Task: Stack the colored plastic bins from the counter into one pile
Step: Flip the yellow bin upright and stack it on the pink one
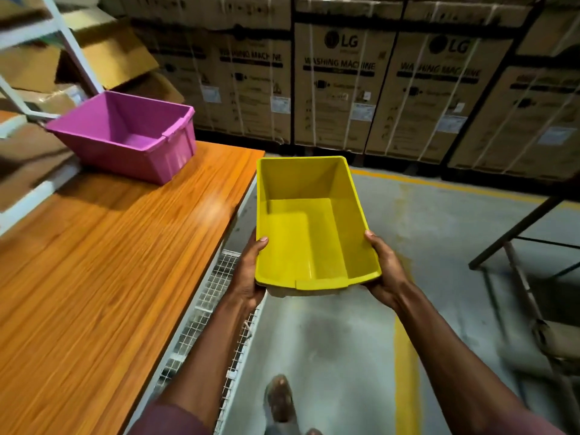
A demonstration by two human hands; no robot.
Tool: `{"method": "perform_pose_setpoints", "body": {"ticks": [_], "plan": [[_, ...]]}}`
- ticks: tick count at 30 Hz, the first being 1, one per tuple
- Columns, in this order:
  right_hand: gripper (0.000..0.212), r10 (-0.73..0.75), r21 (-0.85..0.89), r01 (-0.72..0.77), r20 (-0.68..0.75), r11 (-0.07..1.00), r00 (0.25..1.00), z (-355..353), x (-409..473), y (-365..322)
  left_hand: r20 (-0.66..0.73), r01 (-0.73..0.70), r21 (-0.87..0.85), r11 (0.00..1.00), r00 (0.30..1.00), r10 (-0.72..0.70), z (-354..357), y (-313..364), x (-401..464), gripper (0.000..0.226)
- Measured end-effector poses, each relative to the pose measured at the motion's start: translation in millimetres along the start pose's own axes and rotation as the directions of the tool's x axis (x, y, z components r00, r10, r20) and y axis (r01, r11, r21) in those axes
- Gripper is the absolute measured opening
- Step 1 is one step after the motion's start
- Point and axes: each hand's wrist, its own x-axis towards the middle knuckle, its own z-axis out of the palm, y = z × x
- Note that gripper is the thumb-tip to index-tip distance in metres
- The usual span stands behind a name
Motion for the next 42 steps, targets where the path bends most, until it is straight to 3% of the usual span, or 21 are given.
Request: {"method": "perform_pose_setpoints", "body": {"ticks": [2,6,9,13,17,19,24,28,38,42], "plan": [[0.051,-0.023,-0.013,0.023,0.019,1.000,1.000,10.4,28.9,-25.2,-0.011,-0.035,0.014,0.999,0.999,0.035,9.3,15.3,26.2,0.056],[0.051,-0.056,-0.038,0.059,0.073,0.998,0.996,39.5,81.9,-73.9,-0.035,-0.123,-0.005,0.992,0.992,0.123,24.4,53.9,72.5,0.033],[0.049,-0.047,-0.085,0.058,0.127,0.995,0.991,65.9,110.2,-108.5,-0.033,-0.209,0.008,0.978,0.977,0.209,31.0,79.3,99.8,0.046],[0.048,-0.039,-0.119,0.062,0.191,0.991,0.981,96.3,143.8,-148.9,-0.093,-0.287,-0.011,0.958,0.954,0.285,40.6,115.7,128.6,0.045],[0.043,-0.033,-0.160,0.078,0.267,0.984,0.963,119.0,176.4,-181.9,-0.132,-0.307,-0.022,0.951,0.944,0.302,46.0,142.9,152.5,0.062],[0.040,-0.032,-0.177,0.089,0.300,0.980,0.953,130.2,193.0,-196.4,-0.174,-0.324,-0.050,0.945,0.934,0.311,48.4,153.4,165.4,0.058],[0.043,0.039,-0.256,0.075,0.412,0.964,0.910,158.1,234.3,-231.6,-0.280,-0.411,-0.082,0.908,0.884,0.375,66.4,176.0,183.3,0.044],[0.039,0.083,-0.302,0.083,0.499,0.950,0.862,182.1,262.5,-259.0,-0.400,-0.472,-0.063,0.879,0.819,0.411,80.1,189.6,192.9,0.043],[0.042,0.166,-0.356,0.121,0.675,0.926,0.718,254.9,302.8,-290.1,-0.542,-0.610,-0.034,0.792,0.676,0.498,81.9,228.1,189.1,0.044],[0.044,0.199,-0.404,0.155,0.705,0.901,0.681,292.0,312.4,-289.8,-0.580,-0.637,-0.019,0.770,0.635,0.511,64.0,247.8,188.1,0.055]]}}
